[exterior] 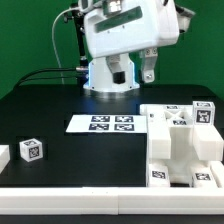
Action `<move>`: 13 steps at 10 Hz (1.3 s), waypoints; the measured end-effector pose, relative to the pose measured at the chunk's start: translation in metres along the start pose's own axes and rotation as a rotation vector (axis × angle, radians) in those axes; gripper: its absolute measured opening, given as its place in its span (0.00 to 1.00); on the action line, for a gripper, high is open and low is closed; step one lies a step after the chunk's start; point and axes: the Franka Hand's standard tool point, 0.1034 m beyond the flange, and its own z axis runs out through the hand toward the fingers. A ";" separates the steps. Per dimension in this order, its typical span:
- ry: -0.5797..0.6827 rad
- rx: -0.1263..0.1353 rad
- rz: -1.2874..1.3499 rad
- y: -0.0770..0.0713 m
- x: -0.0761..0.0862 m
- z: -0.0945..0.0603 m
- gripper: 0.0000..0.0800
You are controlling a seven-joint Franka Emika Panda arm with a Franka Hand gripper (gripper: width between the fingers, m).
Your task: Assemble chair
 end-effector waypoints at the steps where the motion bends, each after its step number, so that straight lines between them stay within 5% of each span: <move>1: -0.001 -0.004 -0.052 0.000 -0.002 0.001 0.81; 3: 0.000 -0.009 -0.231 0.005 0.003 0.002 0.81; 7: -0.007 -0.077 -0.617 0.077 0.052 0.030 0.81; 11: -0.015 -0.076 -0.721 0.079 0.052 0.029 0.81; 13: -0.062 -0.088 -0.936 0.096 0.063 0.036 0.81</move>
Offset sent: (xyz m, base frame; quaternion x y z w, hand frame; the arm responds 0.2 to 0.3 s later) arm -0.0169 -0.0381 -0.0304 0.0097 -0.0214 -0.2391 0.9707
